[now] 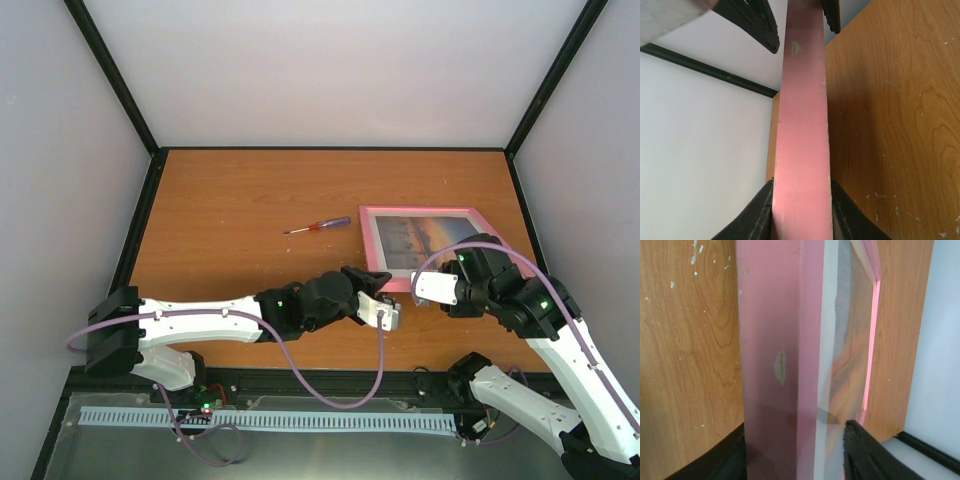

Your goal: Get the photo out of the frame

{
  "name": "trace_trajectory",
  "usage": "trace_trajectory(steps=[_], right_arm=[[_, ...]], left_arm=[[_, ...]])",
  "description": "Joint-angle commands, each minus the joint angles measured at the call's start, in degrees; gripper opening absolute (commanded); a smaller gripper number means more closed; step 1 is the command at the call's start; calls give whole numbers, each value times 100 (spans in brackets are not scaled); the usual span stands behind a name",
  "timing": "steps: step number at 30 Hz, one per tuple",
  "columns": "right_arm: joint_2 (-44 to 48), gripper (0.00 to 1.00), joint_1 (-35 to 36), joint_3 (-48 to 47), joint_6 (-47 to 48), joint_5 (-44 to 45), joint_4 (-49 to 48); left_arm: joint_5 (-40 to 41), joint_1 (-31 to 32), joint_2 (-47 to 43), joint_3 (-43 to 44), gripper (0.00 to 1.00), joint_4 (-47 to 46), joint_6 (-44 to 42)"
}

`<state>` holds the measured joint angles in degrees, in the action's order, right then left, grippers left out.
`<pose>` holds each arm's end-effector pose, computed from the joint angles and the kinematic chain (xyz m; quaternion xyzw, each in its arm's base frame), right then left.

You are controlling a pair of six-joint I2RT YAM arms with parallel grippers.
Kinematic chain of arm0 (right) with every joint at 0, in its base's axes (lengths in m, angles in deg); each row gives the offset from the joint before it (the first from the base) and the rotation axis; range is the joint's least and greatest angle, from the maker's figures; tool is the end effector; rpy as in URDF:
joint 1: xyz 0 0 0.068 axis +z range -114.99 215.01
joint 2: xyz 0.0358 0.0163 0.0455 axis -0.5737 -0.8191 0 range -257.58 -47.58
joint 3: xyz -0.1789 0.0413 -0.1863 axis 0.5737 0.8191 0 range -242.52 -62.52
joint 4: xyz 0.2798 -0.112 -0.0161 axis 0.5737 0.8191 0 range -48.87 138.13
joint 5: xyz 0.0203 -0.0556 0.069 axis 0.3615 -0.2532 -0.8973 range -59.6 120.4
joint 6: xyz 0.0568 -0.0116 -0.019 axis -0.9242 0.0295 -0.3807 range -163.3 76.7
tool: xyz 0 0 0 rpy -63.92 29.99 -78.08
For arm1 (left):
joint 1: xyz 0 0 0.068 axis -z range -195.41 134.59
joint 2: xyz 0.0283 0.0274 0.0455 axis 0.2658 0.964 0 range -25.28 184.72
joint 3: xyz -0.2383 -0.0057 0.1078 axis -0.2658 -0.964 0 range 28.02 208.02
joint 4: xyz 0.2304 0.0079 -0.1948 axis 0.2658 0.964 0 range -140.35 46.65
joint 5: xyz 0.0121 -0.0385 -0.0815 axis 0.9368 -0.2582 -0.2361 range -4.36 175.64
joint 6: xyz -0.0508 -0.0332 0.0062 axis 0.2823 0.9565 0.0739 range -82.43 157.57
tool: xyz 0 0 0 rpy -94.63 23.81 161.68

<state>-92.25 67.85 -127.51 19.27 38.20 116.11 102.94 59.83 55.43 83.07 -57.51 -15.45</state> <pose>0.1364 0.0806 0.3499 -0.6893 0.6550 -0.1403 0.2761 0.1089 -0.3602 0.2548 0.6837 0.4292 0.0085 0.5902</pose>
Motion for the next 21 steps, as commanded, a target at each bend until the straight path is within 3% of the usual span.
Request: trace_trajectory(steps=[1, 6, 8, 9, 11, 12, 15, 21], right_arm=[[26, 42, 38, 2, 118, 196, 60], [80, 27, 38, -75, 117, 209, 97], [85, 19, 34, -162, 107, 185, 133], [77, 16, 38, -238, 72, 167, 158], [29, 9, 38, -458, 3, 123, 245], [-7, 7, 38, -662, -21, 84, 307], [-39, 3, 38, -1116, -49, 12, 527], [-25, 3, 38, -1734, 69, -63, 979]], left_arm=[[-518, -36, -276, 459, 11, -471, 726], [-544, -68, -254, 532, 11, -461, 824], [-516, -92, -269, 529, 16, -533, 927], [-459, -109, -291, 507, 26, -614, 1008], [-340, -151, -358, 406, 58, -831, 1182], [-340, -177, -421, 336, 65, -879, 1286], [-309, -254, -695, -125, 79, -1261, 1502], [-777, -442, -1276, -1318, 83, -2387, 1591]])
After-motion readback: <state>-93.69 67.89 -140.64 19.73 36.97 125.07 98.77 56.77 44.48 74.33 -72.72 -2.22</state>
